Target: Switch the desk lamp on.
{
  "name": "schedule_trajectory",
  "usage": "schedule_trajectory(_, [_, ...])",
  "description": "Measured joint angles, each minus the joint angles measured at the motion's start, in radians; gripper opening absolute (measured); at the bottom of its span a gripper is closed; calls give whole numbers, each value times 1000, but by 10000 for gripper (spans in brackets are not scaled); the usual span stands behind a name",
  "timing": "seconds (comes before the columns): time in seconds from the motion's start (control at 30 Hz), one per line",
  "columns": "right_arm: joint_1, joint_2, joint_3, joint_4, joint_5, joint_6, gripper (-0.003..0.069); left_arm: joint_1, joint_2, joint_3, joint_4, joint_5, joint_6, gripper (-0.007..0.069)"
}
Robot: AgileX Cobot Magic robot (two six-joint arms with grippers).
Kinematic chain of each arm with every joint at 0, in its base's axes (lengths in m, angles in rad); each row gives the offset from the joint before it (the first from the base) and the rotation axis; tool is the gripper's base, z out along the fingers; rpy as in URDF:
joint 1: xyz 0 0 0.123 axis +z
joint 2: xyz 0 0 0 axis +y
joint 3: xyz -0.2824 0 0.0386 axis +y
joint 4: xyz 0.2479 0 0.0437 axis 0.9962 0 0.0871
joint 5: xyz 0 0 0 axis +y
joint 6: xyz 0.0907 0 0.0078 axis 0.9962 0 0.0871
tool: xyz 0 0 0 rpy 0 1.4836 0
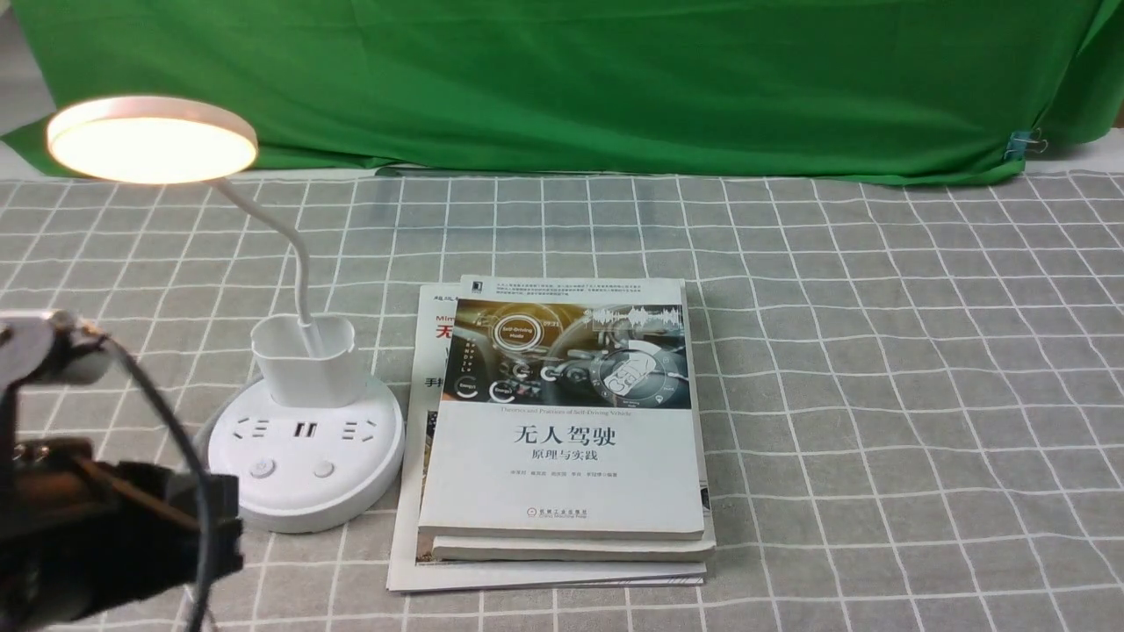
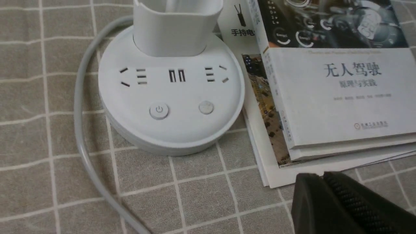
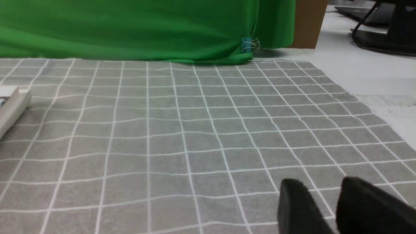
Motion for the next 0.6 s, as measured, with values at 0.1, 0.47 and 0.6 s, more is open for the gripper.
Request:
schedule_trajectory(0.1, [0,0,0,0,0,0,245,0,-125,38,2,-20,11,19])
schedule_trajectory(0.47, [0,0,0,0,0,0,245,0,-424,55,79,-104,30,19])
schedule_trajectory(0.6, [0,0,0,0,0,0,245,0,-425,55,80,-104,30,19])
